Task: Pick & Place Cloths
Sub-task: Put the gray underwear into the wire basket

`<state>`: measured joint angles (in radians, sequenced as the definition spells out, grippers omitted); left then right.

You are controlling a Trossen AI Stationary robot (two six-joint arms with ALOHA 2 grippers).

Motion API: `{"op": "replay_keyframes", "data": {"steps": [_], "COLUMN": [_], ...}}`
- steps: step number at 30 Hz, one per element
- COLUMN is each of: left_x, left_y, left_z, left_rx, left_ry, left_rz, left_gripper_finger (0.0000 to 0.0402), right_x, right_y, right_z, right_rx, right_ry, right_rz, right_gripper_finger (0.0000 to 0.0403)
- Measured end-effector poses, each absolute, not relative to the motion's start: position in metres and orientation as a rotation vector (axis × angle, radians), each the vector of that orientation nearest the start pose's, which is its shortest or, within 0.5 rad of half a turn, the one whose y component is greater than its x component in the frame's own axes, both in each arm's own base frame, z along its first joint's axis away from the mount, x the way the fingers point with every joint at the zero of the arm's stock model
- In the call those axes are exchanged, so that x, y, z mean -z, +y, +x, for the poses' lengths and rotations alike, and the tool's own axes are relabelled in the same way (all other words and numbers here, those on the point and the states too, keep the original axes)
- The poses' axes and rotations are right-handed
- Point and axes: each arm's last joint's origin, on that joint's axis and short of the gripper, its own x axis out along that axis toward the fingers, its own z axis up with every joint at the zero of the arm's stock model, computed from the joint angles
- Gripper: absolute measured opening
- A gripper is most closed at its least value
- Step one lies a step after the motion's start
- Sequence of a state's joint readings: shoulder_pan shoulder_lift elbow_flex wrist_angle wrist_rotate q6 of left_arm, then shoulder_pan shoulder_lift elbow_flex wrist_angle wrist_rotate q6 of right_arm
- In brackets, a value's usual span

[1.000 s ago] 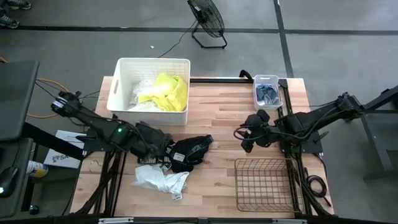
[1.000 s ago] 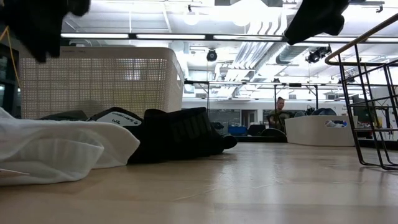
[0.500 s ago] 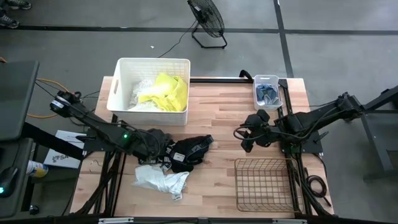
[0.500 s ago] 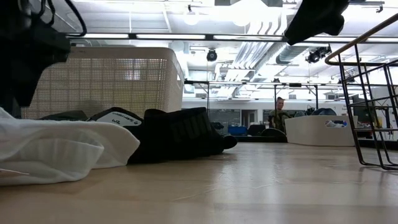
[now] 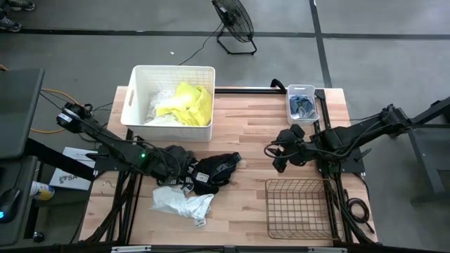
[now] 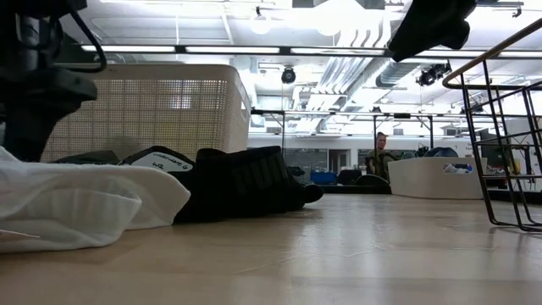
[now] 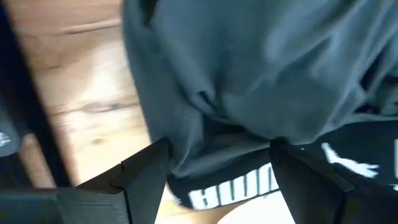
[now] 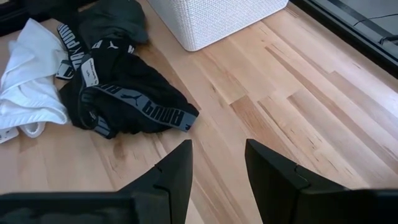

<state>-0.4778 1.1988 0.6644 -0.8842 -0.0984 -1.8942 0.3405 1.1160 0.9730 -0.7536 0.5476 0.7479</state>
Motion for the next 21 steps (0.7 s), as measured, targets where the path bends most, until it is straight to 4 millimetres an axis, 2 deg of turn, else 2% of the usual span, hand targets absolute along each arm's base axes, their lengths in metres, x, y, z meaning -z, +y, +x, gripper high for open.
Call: {"op": "replay_keyframes", "data": {"steps": [11,21], "left_x": [-0.1817,-0.1818], "left_y": [-0.0811,-0.0803], "left_z": [0.1665,0.1665], "left_rx": [-0.971,-1.000], "left_ry": [1.033,0.999], "left_rz": [-1.189,-1.206], "left_gripper_finger": [0.0280,0.0387], "right_x": [-0.2929,-0.2929], "right_y": [0.0569,0.0569], "right_z": [0.2056,0.2056], "right_rx": [0.475,0.475], "right_ry": [0.683,0.683], "right_rz": [0.319,0.318], "right_gripper_finger": [0.0139,0.0139]}}
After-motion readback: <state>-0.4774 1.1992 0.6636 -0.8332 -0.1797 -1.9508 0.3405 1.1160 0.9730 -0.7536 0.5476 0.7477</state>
